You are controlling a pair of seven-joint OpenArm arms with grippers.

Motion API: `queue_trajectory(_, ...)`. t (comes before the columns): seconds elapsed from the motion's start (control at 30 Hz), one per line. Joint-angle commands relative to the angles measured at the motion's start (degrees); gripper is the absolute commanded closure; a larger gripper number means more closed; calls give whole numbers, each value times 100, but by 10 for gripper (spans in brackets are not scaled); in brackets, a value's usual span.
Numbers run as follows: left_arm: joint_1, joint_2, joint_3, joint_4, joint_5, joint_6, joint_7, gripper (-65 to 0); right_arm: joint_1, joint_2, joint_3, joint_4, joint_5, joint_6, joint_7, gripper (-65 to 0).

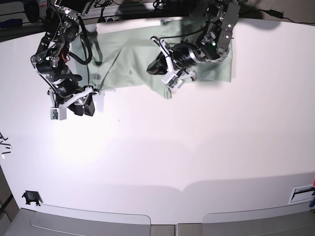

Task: Fold the T-shirt properly
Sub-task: 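Move the left gripper over the folded bundle and press it down, then grasp the bundle edge with the right gripper beside the left gripper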

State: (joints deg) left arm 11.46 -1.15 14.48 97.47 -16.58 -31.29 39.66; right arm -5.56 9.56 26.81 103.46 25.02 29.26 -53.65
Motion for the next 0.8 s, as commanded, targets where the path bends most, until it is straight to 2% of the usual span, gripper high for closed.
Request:
queue_trajectory(0.0,-52,31,-28,254,-151,-15,-46,0,76,83,24,87,44,9,116,-210)
queue_trajectory(0.07,-50,28,-116,527,-149,-15,273,0,79,129,24,87,-28,13,111,-229)
queue_trajectory(0.2,37,-105,-310,1056,-146,-15,409,0,76,404,24,87,-216,22,118,-363)
queue_trajectory(0.33,208,-247,-509,1202,-144,-13,350,-215,66,929,149,-157,-184,-2,122,-382)
queue_trajectory(0.4,306,-304,-649,1202,-142,68,240,-237,68,1193,321,-459,-20,-20,138,-382)
queue_trajectory(0.47,352,-350,-807,1202,-144,223,225,-237,101,1421,546,-826,260,-17,136,-389)
queue_trajectory(0.63,363,-382,-1134,1202,-146,221,214,-237,195,1934,1001,-2026,1281,48,-22,-397)
queue_trajectory(0.77,363,-380,-1191,1202,-144,221,103,-237,260,2170,981,-3036,2481,592,-813,-397)
